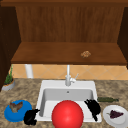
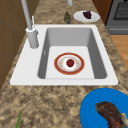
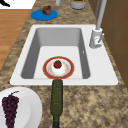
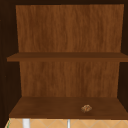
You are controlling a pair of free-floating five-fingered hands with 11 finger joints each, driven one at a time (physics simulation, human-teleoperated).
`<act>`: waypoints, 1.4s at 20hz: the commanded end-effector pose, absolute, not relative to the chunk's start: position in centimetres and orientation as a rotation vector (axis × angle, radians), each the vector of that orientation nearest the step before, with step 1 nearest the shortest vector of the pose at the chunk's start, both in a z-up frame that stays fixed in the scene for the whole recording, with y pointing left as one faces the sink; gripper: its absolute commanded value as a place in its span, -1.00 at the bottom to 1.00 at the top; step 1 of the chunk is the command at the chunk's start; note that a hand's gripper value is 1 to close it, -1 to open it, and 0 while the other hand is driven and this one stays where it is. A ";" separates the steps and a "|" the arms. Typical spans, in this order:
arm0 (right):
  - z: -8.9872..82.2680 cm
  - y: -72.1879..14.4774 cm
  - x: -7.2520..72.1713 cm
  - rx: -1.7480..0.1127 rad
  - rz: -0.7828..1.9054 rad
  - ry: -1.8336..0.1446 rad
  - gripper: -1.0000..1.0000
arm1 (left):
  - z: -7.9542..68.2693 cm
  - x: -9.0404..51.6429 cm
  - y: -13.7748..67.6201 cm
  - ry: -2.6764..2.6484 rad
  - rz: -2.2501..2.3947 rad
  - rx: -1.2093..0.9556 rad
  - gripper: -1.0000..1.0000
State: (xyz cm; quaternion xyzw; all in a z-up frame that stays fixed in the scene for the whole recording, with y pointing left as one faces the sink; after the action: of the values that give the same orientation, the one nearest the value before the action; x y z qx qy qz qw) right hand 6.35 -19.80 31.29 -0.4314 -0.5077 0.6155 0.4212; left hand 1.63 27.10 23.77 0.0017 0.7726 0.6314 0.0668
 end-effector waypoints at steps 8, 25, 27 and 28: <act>33.8 -19.3 14.4 -1.105 1.491 -1.244 -1.00 | 23.8 1.6 27.1 2.331 1.900 0.000 0.00; 41.0 -16.7 26.9 -1.164 1.440 -1.170 -1.00 | 23.8 1.7 27.1 2.332 1.897 -0.004 0.00; 42.0 -16.3 28.3 -1.169 1.434 -1.163 -1.00 | 23.8 1.7 27.1 2.332 1.897 -0.004 0.00; 42.3 -16.0 29.1 -1.168 1.434 -1.159 -1.00 | 23.8 1.7 27.1 2.332 1.897 -0.004 0.00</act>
State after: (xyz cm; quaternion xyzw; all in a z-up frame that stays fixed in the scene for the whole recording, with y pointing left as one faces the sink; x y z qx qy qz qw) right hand 27.01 -16.68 41.11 -0.4662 -0.4790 0.5912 0.4513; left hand 1.66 27.08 23.76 -0.0014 0.7740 0.6296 0.0674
